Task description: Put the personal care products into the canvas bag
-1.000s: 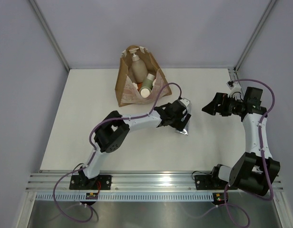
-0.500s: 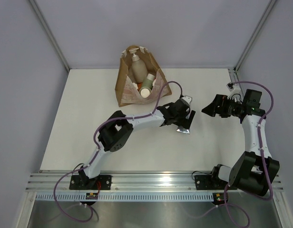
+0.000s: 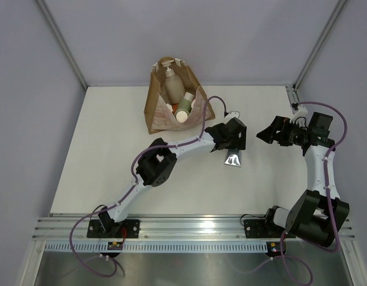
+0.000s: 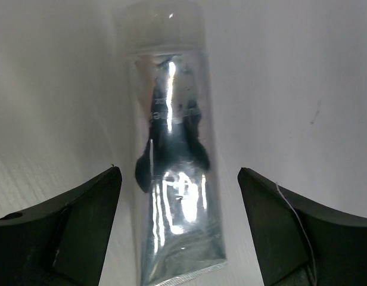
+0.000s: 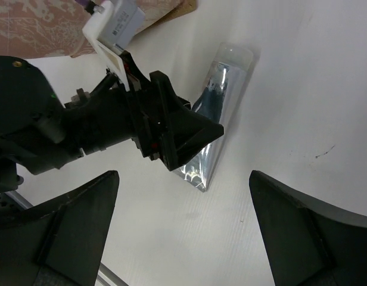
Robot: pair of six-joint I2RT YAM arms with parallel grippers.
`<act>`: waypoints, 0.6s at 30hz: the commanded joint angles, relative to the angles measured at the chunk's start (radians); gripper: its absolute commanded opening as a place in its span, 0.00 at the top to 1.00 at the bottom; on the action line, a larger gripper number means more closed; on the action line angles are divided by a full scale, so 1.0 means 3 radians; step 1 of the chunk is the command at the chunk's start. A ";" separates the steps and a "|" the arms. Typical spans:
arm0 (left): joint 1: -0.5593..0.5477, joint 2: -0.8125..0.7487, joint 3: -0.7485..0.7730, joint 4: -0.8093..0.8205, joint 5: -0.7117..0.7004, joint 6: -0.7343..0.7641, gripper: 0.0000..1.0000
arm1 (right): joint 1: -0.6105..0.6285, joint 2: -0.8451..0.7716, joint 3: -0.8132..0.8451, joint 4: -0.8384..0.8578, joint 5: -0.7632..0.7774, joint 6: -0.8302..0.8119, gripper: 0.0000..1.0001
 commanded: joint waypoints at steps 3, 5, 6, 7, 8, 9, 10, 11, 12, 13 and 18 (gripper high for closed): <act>-0.0016 0.0207 0.0196 -0.0545 -0.0460 -0.0058 0.33 | -0.0090 -0.0120 -0.0023 0.0174 -0.0025 0.0069 0.01; -0.0032 0.0192 0.0176 -0.0627 -0.0527 0.0028 0.37 | -0.0111 -0.0114 -0.0028 0.0179 -0.0040 0.0074 0.00; -0.0052 0.0177 0.0161 -0.0637 -0.0547 0.0085 0.38 | -0.0121 -0.0109 -0.0034 0.0189 -0.0050 0.0079 0.00; -0.0062 0.0151 0.0090 -0.0617 -0.0573 0.0176 0.42 | -0.0121 -0.0109 -0.0034 0.0195 -0.0060 0.0084 0.01; -0.0073 0.0110 0.0023 -0.0587 -0.0578 0.0218 0.48 | -0.0131 -0.0099 -0.0034 0.0200 -0.0065 0.0079 0.01; -0.0093 -0.0027 -0.0064 -0.0516 -0.0573 0.0319 0.58 | -0.0131 -0.0104 -0.0034 0.0200 -0.0071 0.0079 0.00; -0.0093 -0.0114 -0.0297 -0.0328 -0.0553 0.0361 0.62 | -0.0131 -0.0109 -0.0034 0.0200 -0.0076 0.0084 0.01; -0.0093 -0.0221 -0.0431 -0.0219 -0.0472 0.0392 0.65 | -0.0136 -0.0109 -0.0039 0.0200 -0.0081 0.0074 0.00; -0.0093 -0.0465 -0.0564 -0.0092 -0.0390 0.0519 0.67 | -0.0136 -0.0109 -0.0044 0.0195 -0.0091 0.0069 0.01; -0.0093 -0.0599 -0.0702 0.0163 -0.0283 0.0576 0.70 | -0.0136 -0.0114 -0.0044 0.0195 -0.0106 0.0064 0.00; -0.0058 -0.1540 -0.1751 0.0998 0.0341 0.0928 0.75 | -0.0142 -0.0135 -0.0064 0.0205 -0.0168 0.0043 0.00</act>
